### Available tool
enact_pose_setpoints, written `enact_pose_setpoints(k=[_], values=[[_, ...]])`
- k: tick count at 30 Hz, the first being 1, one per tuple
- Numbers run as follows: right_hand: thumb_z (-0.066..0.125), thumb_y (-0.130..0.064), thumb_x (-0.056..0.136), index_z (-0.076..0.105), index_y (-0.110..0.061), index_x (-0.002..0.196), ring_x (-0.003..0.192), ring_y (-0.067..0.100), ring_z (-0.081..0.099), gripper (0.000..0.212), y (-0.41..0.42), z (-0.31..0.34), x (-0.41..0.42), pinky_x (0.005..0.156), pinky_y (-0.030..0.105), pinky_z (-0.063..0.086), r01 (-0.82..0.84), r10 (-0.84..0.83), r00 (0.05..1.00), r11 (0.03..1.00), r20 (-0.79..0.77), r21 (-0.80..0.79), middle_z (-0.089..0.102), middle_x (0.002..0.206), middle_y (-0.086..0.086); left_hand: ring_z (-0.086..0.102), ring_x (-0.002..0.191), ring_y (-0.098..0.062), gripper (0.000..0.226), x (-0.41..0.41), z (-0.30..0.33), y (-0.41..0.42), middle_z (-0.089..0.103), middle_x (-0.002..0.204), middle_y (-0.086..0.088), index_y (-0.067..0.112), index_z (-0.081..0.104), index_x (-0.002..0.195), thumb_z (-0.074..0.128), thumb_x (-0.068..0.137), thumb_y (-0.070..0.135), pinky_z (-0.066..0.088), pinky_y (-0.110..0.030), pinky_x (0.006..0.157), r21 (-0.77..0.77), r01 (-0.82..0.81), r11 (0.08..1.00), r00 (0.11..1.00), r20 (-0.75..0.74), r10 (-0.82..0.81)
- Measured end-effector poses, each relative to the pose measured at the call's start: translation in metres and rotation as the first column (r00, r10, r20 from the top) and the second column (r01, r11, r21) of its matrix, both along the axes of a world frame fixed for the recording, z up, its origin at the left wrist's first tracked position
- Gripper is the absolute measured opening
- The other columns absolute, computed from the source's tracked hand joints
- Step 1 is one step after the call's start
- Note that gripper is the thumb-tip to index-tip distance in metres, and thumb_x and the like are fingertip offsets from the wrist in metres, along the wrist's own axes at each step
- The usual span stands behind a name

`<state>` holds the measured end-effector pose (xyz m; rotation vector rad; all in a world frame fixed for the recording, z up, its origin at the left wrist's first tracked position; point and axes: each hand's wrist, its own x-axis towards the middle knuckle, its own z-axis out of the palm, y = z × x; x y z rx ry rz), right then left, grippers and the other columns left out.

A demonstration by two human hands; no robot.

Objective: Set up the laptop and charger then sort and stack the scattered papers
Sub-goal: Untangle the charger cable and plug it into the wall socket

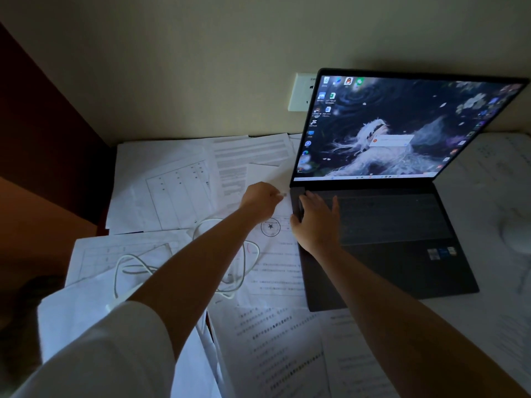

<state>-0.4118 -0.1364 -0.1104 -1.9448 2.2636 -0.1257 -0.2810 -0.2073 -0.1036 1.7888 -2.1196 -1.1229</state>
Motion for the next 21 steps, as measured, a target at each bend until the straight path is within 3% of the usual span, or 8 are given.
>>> enact_pose_setpoints(k=[4, 9, 16, 21], values=[[0.050, -0.032, 0.093, 0.043, -0.013, 0.139, 0.142, 0.014, 0.027, 0.050, -0.001, -0.002, 0.000, 0.117, 0.044, -0.005, 0.016, -0.015, 1.000, 0.999, 0.022, -0.033, 0.039, 0.149, 0.004, 0.058, 0.100, -0.026, 0.027, -0.005, -0.005, -0.009, 0.062, 0.104, -0.013, 0.009, 0.072, 0.103, 0.052, 0.097, 0.026, 0.044, -0.029, 0.081, -0.132, 0.157, 0.979, 0.985, 0.091, -0.146], [0.052, -0.030, 0.092, 0.050, -0.012, 0.134, 0.139, 0.016, 0.033, 0.046, 0.000, -0.011, -0.001, 0.117, 0.046, 0.000, 0.021, -0.017, 0.999, 0.995, 0.038, -0.095, 0.045, 0.145, 0.006, 0.052, 0.101, -0.025, 0.019, -0.006, -0.016, -0.011, 0.054, 0.103, -0.009, 0.015, 0.071, 0.105, 0.055, 0.096, 0.012, 0.045, -0.029, 0.082, -0.280, 0.307, 0.910, 0.940, 0.239, -0.243], [0.066, -0.022, 0.080, 0.065, -0.006, 0.111, 0.122, 0.024, 0.055, 0.035, 0.000, -0.025, 0.000, 0.111, 0.056, 0.021, 0.043, -0.029, 0.998, 0.968, 0.057, -0.247, 0.063, 0.124, 0.013, 0.051, 0.095, -0.037, 0.020, -0.005, -0.024, -0.006, 0.059, 0.100, -0.019, 0.004, 0.070, 0.105, 0.054, 0.095, 0.011, 0.043, -0.041, 0.082, -0.366, 0.270, 0.891, 0.963, 0.094, -0.254], [0.061, -0.024, 0.085, 0.063, -0.007, 0.117, 0.128, 0.021, 0.049, 0.037, 0.000, -0.024, 0.001, 0.115, 0.052, 0.014, 0.053, -0.035, 0.996, 0.973, 0.082, -0.225, 0.058, 0.131, 0.011, 0.046, 0.107, -0.033, 0.022, -0.006, -0.025, -0.003, 0.063, 0.105, -0.008, 0.010, 0.069, 0.108, 0.053, 0.095, 0.019, 0.035, -0.038, 0.084, -0.403, 0.235, 0.884, 0.970, 0.159, -0.185]])
